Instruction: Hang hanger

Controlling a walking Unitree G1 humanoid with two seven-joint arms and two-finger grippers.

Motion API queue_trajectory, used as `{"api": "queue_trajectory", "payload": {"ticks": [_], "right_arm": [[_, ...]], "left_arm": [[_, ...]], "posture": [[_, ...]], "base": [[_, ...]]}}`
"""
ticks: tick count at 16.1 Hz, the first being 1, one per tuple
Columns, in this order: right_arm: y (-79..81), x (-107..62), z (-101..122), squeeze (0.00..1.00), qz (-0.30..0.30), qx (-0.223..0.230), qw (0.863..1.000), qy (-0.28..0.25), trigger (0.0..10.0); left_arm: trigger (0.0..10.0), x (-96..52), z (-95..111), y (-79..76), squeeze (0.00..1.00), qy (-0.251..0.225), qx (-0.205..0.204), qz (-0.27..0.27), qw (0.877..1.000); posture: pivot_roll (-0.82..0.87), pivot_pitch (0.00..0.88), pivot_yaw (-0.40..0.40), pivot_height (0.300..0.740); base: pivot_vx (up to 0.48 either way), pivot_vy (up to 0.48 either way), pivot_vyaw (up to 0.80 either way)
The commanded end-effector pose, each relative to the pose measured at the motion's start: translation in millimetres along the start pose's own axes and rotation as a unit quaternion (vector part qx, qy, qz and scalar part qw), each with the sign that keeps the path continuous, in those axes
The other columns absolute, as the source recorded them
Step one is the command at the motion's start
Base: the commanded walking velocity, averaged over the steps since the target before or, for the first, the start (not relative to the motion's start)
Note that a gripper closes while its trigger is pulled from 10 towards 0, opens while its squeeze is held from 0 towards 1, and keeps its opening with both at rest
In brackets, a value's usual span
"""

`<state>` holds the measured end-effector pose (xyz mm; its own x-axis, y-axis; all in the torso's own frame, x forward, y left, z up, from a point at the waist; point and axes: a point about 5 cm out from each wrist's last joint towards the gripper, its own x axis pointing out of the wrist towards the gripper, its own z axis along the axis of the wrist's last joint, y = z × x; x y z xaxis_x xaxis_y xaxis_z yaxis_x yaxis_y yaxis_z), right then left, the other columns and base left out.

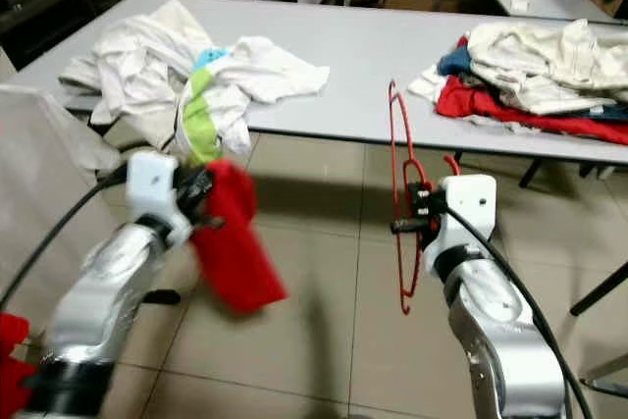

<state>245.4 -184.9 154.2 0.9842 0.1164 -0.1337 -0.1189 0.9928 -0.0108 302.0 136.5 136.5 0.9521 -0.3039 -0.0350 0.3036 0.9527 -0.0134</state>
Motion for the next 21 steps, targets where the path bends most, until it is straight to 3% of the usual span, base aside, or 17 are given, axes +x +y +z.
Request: {"api": "queue_trajectory", "payload": {"ticks": [1, 5, 15, 21], "right_arm": [[2.7, 1.8, 5.9, 0.0, 0.011, -0.016, 1.0, -0.01, 10.0], [3.0, 3.4, 7.9, 0.0, 0.017, -0.06, 0.998, -0.007, 10.0], [11.8, 10.5, 7.6, 0.0, 0.051, -0.074, 0.996, -0.009, 10.0], [13.9, 9.6, 7.1, 0.0, 0.051, -0.07, 0.996, -0.015, 10.0]], "left_arm": [[10.0, 4.3, 10.0, 1.4, 0.0, -0.022, -0.004, 0.003, 1.0], [10.0, 10.1, 13.7, -0.8, 0.0, -0.033, -0.01, 0.004, 0.999], [10.0, 10.4, 14.4, 2.9, 0.0, -0.046, -0.012, 0.024, 0.999], [10.0, 17.5, 23.5, -5.1, 0.0, -0.057, 0.003, -0.007, 0.998]], "posture": [[-0.14, 0.0, 0.046, 0.74], [-0.15, 0.0, 0.029, 0.74], [-0.13, 0.0, 0.014, 0.74], [-0.14, 0.0, 0.028, 0.74]], "base": [[0.292, 0.0, 0.0], [0.375, 0.0, 0.0], [0.403, 0.0, -0.7], [0.404, 0.0, -0.67]]}}
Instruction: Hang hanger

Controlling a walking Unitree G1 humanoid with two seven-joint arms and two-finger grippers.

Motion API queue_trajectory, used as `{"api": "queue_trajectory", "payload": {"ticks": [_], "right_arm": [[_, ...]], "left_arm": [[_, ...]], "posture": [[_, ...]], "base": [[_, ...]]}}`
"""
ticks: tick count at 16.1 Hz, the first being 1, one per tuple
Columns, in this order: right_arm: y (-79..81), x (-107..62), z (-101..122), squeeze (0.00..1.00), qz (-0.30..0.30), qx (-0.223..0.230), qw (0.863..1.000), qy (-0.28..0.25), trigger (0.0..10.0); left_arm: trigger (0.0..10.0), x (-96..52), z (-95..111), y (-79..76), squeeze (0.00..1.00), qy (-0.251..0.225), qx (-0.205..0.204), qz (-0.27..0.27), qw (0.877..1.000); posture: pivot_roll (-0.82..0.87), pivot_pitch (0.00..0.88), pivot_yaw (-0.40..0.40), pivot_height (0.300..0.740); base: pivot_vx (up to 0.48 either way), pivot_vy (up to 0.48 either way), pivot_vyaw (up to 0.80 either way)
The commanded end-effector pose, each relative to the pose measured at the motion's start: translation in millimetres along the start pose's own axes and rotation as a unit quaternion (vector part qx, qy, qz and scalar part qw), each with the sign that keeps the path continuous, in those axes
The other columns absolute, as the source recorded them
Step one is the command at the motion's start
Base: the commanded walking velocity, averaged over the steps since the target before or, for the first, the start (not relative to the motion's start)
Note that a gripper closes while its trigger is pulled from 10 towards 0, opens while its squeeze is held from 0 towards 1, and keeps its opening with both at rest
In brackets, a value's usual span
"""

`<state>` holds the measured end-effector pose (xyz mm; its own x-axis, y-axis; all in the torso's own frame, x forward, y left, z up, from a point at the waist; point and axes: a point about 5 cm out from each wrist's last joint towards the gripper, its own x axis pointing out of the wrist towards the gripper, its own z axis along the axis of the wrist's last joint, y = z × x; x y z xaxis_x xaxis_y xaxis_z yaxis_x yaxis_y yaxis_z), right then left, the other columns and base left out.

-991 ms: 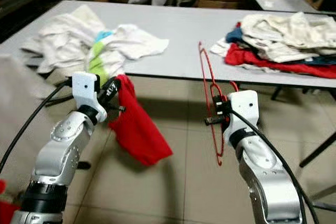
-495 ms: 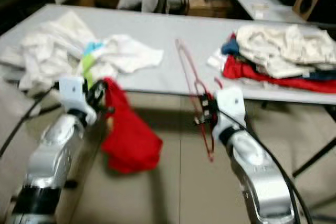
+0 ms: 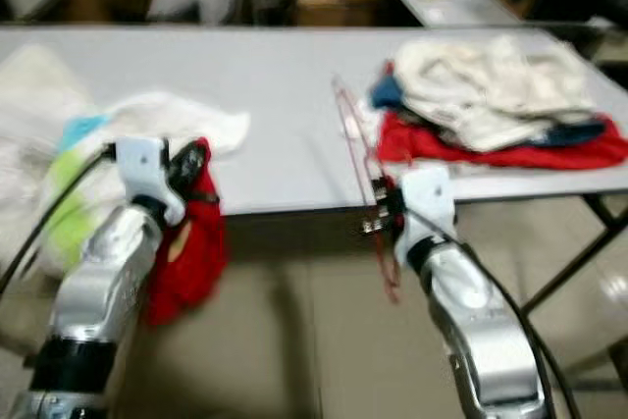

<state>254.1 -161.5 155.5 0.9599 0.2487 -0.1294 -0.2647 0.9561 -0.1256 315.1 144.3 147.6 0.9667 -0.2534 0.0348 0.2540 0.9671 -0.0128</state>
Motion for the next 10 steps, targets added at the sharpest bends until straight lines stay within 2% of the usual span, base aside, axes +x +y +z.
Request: {"api": "queue_trajectory", "payload": {"ticks": [1, 4, 5, 6, 7, 8, 9, 10], "right_arm": [[-9.0, -2.3, 3.7, 0.0, -0.017, -0.003, 1.0, -0.01, 10.0], [-6.9, 1.2, 6.3, 0.0, -0.011, -0.007, 1.0, -0.017, 10.0], [-6.6, 1.8, 6.8, 0.0, -0.01, -0.007, 1.0, -0.018, 10.0], [-6.0, 3.0, 7.5, 0.0, -0.009, -0.008, 1.0, -0.02, 10.0], [-5.4, 4.4, 8.6, 0.0, -0.006, -0.009, 1.0, -0.023, 10.0], [-5.0, 5.2, 10.0, 0.0, -0.002, -0.011, 1.0, -0.026, 10.0], [-5.0, 5.2, 10.6, 0.0, -0.001, -0.012, 1.0, -0.028, 10.0], [-4.9, 4.6, 10.4, 0.0, -0.002, -0.012, 1.0, -0.029, 10.0]], "left_arm": [[10.0, 12.2, 15.8, -17.7, 0.0, -0.029, 0.0, -0.036, 0.999], [10.0, 38.4, 40.9, -10.4, 0.0, -0.061, 0.01, -0.029, 0.998], [10.0, 43.2, 46.7, -7.9, 0.0, -0.068, 0.013, -0.026, 0.997], [10.0, 59.5, 75.1, 4.2, 0.0, -0.104, 0.03, -0.015, 0.994], [10.0, 74.1, 121.2, 26.3, 0.0, -0.155, 0.051, 0.024, 0.986], [10.0, 76.5, 177.5, 55.8, 0.0, -0.218, 0.071, 0.09, 0.969], [10.0, 69.1, 215.8, 77.4, 0.0, -0.262, 0.088, 0.138, 0.951], [10.0, 63.5, 230.3, 86.1, 0.0, -0.275, 0.116, 0.158, 0.941]], "posture": [[-0.14, 0.0, 0.029, 0.74], [-0.13, 0.0, 0.026, 0.74], [-0.13, 0.0, 0.023, 0.74], [-0.13, 0.0, 0.016, 0.74], [-0.12, 0.0, 0.015, 0.74], [-0.13, 0.0, 0.022, 0.74], [-0.13, 0.0, 0.023, 0.74], [-0.13, 0.0, 0.034, 0.74]], "base": [[0.401, 0.0, 0.0], [0.378, 0.0, 0.0], [0.364, 0.0, 0.0], [0.364, 0.0, 0.0], [0.364, 0.0, 0.0], [0.356, 0.0, 0.0], [0.341, 0.0, 0.0], [0.307, 0.0, 0.0]]}}
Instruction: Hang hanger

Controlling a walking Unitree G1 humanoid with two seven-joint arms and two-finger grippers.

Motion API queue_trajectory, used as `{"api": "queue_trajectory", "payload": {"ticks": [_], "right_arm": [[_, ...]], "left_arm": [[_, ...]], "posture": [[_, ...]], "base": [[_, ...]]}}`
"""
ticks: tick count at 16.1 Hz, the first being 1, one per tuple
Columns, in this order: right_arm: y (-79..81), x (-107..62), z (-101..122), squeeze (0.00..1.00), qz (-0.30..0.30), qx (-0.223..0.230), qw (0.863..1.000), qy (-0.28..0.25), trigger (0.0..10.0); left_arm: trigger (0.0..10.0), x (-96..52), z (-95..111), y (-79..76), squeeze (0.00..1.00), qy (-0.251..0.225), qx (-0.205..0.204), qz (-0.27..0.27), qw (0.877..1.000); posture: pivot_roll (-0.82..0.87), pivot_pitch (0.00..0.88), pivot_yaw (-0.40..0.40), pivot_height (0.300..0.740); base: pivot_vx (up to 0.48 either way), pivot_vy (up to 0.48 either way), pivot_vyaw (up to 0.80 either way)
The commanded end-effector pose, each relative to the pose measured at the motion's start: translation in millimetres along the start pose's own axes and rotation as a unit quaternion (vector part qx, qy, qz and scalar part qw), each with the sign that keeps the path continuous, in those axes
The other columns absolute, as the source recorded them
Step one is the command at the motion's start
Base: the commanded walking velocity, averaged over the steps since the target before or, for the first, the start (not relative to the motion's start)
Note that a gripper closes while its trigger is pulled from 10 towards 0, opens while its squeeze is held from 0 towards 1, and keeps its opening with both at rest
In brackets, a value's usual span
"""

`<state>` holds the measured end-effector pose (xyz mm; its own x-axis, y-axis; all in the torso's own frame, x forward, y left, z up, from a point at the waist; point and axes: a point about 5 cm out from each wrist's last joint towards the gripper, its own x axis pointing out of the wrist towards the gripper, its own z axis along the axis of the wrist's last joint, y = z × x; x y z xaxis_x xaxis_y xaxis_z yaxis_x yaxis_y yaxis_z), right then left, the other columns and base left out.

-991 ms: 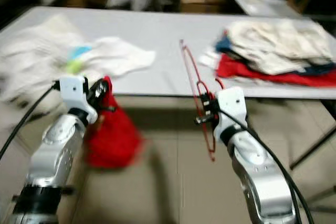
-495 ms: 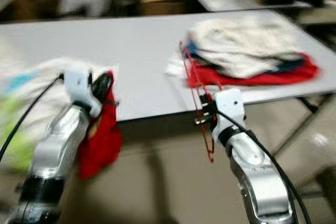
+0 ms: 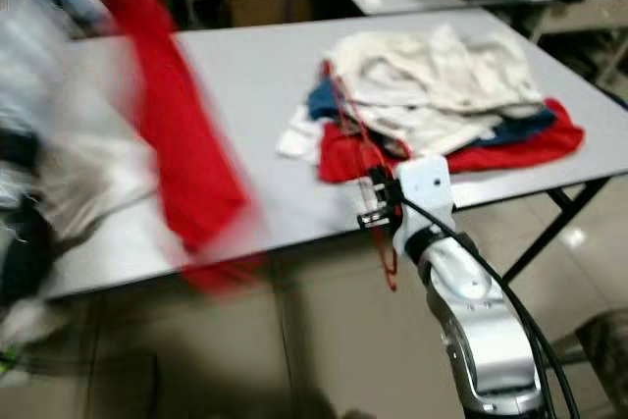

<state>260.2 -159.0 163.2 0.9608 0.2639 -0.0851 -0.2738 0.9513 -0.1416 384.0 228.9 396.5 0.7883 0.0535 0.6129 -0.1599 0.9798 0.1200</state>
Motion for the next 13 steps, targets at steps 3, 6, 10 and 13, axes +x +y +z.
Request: {"api": "queue_trajectory", "payload": {"ticks": [3, 6, 10, 13], "right_arm": [[-1.7, -4.4, -1.4, 0.0, -0.011, 0.002, 1.0, -0.006, 10.0], [2.0, -4.4, -2.3, 0.0, -0.007, 0.006, 1.0, -0.005, 10.0], [6.8, -5.0, -5.3, 0.0, 0.019, 0.005, 1.0, 0.003, 10.0], [10.9, -4.8, -8.2, 0.0, 0.036, -0.001, 0.999, 0.01, 10.0]], "left_arm": [[10.0, -14.7, -31.8, 11.7, 0.0, 0.056, 0.139, -0.04, 0.988], [10.0, -75.5, -112.4, -14.5, 0.0, 0.193, 0.146, -0.181, 0.953], [10.0, -142.7, -163.6, -3.4, 1.0, 0.376, 0.166, -0.287, 0.865], [10.0, -161.1, -148.4, 24.4, 1.0, 0.453, 0.143, -0.397, 0.785]], "posture": [[-0.13, 0.0, 0.059, 0.74], [-0.12, 0.0, 0.062, 0.74], [-0.11, 0.0, 0.053, 0.74], [-0.1, 0.0, 0.048, 0.74]], "base": [[0.296, 0.0, 0.0], [0.099, 0.0, 0.0], [0.0, 0.0, 0.0], [0.0, 0.0, 0.0]]}}
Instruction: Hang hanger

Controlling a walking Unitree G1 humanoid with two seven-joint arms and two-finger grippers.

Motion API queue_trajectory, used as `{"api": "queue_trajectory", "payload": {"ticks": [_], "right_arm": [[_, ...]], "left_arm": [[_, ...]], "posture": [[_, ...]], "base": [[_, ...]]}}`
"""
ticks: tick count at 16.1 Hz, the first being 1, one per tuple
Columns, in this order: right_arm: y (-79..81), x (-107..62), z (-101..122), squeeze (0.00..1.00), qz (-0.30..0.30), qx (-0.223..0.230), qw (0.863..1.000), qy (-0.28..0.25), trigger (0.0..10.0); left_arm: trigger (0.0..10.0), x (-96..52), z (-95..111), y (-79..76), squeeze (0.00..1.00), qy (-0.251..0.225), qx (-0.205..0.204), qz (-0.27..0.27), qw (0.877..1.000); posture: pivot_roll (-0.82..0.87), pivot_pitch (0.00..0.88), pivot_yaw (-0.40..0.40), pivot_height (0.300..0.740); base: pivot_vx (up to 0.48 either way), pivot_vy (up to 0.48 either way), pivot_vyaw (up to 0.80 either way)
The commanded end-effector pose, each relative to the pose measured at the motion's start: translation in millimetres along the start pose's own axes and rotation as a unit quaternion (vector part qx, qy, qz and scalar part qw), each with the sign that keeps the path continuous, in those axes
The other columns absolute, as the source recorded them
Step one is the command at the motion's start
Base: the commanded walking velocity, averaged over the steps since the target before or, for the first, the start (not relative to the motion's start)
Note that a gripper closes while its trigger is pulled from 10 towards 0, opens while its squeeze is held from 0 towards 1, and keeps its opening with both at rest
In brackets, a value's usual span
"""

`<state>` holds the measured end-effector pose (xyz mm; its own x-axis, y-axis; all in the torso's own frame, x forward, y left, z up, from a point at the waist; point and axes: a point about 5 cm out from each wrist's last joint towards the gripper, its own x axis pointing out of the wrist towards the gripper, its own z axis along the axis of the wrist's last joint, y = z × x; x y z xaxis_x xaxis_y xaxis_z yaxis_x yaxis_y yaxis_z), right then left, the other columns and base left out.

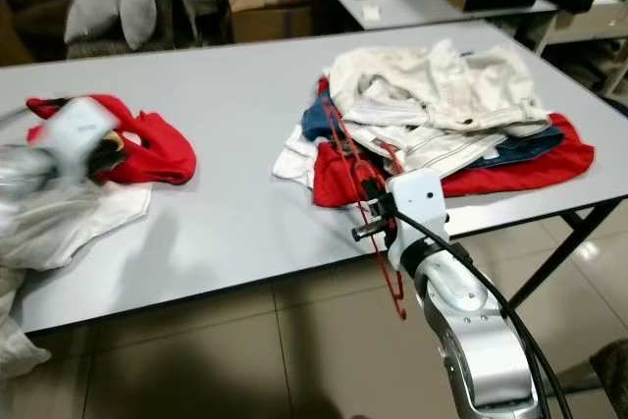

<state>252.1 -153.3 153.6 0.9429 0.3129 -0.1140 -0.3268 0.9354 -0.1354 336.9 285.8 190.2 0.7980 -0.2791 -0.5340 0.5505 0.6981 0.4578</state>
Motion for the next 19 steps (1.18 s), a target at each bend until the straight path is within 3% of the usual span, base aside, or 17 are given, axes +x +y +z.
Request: {"api": "queue_trajectory", "payload": {"ticks": [1, 2, 3, 5, 7, 8, 9, 10, 11, 12, 14, 17, 19], "right_arm": [[2.3, 1.2, 0.2, 0.0, 0.009, -0.003, 1.0, 0.0, 10.0], [1.6, 1.4, 0.5, 0.0, 0.009, -0.003, 1.0, 0.0, 10.0], [1.0, 1.4, 0.7, 0.0, 0.007, -0.002, 1.0, -0.002, 10.0], [-0.2, 1.1, 1.4, 0.0, 0.004, -0.004, 1.0, -0.004, 10.0], [-2.2, 1.6, 5.8, 0.0, -0.005, -0.007, 1.0, -0.014, 10.0], [-3.8, 2.1, 10.6, 0.0, -0.016, -0.009, 1.0, -0.023, 10.0], [-5.6, 1.9, 13.5, 0.0, -0.028, -0.011, 0.999, -0.027, 10.0], [-6.7, 1.1, 15.2, 0.0, -0.031, -0.014, 0.999, -0.028, 10.0], [-7.2, 1.0, 15.6, 0.0, -0.033, -0.017, 0.999, -0.028, 10.0], [-10.1, 0.2, 17.3, 0.0, -0.044, -0.028, 0.998, -0.031, 10.0], [-18.7, -1.3, 22.1, 0.0, -0.069, -0.03, 0.996, -0.04, 10.0], [-26.6, -0.9, 25.5, 0.0, -0.089, -0.031, 0.995, -0.046, 10.0], [-30.1, -0.8, 25.5, 0.0, -0.086, -0.042, 0.995, -0.04, 10.0]], "left_arm": [[10.0, -10.0, 6.0, -0.5, 1.0, -0.005, 0.008, -0.051, 0.999], [10.0, -26.3, 12.0, 12.3, 1.0, -0.021, 0.002, -0.056, 0.998], [10.0, -39.0, 28.9, 26.1, 1.0, -0.09, -0.041, -0.043, 0.994], [10.0, -49.5, 52.7, 39.5, 1.0, -0.18, -0.08, -0.005, 0.98], [10.0, -34.1, 76.6, 37.5, 1.0, -0.254, -0.144, 0.084, 0.953], [10.0, -12.0, 80.3, 11.6, 1.0, -0.269, -0.176, 0.074, 0.944], [10.0, 2.7, 81.0, -14.6, 0.93, -0.287, -0.164, 0.056, 0.942], [10.0, 18.2, 74.8, -39.8, 0.91, -0.274, -0.18, 0.048, 0.944], [10.0, 25.8, 72.4, -53.0, 0.92, -0.272, -0.197, 0.049, 0.941], [10.0, 39.5, 71.4, -80.4, 0.91, -0.276, -0.241, 0.043, 0.929], [10.0, 50.3, 76.2, -112.9, 0.91, -0.279, -0.268, 0.048, 0.921], [10.0, 57.1, 76.3, -129.1, 0.91, -0.272, -0.276, 0.07, 0.919], [10.0, 62.6, 68.1, -130.9, 0.91, -0.248, -0.274, 0.135, 0.919]], "posture": [[-0.1, 0.0, 0.049, 0.74], [-0.1, 0.0, 0.049, 0.74], [-0.11, 0.0, 0.054, 0.74], [-0.11, 0.0, 0.056, 0.74], [-0.11, 0.0, 0.056, 0.74], [-0.12, 0.0, 0.061, 0.74], [-0.12, 0.0, 0.062, 0.74], [-0.13, 0.0, 0.064, 0.74], [-0.13, 0.0, 0.064, 0.74], [-0.14, 0.0, 0.062, 0.74], [-0.15, 0.0, 0.042, 0.74], [-0.15, 0.0, 0.032, 0.74], [-0.15, 0.0, 0.027, 0.74]], "base": [[0.0, 0.0, 0.0], [0.0, 0.0, 0.0], [0.0, 0.0, 0.0], [0.0, 0.0, 0.0], [0.0, 0.0, 0.0], [0.0, 0.0, 0.0], [0.0, 0.0, 0.0], [0.0, 0.0, 0.0], [0.0, 0.0, 0.0], [0.0, -0.48, 0.0], [0.0, -0.48, 0.0], [0.0, -0.48, 0.0], [0.0, -0.48, 0.0]]}}
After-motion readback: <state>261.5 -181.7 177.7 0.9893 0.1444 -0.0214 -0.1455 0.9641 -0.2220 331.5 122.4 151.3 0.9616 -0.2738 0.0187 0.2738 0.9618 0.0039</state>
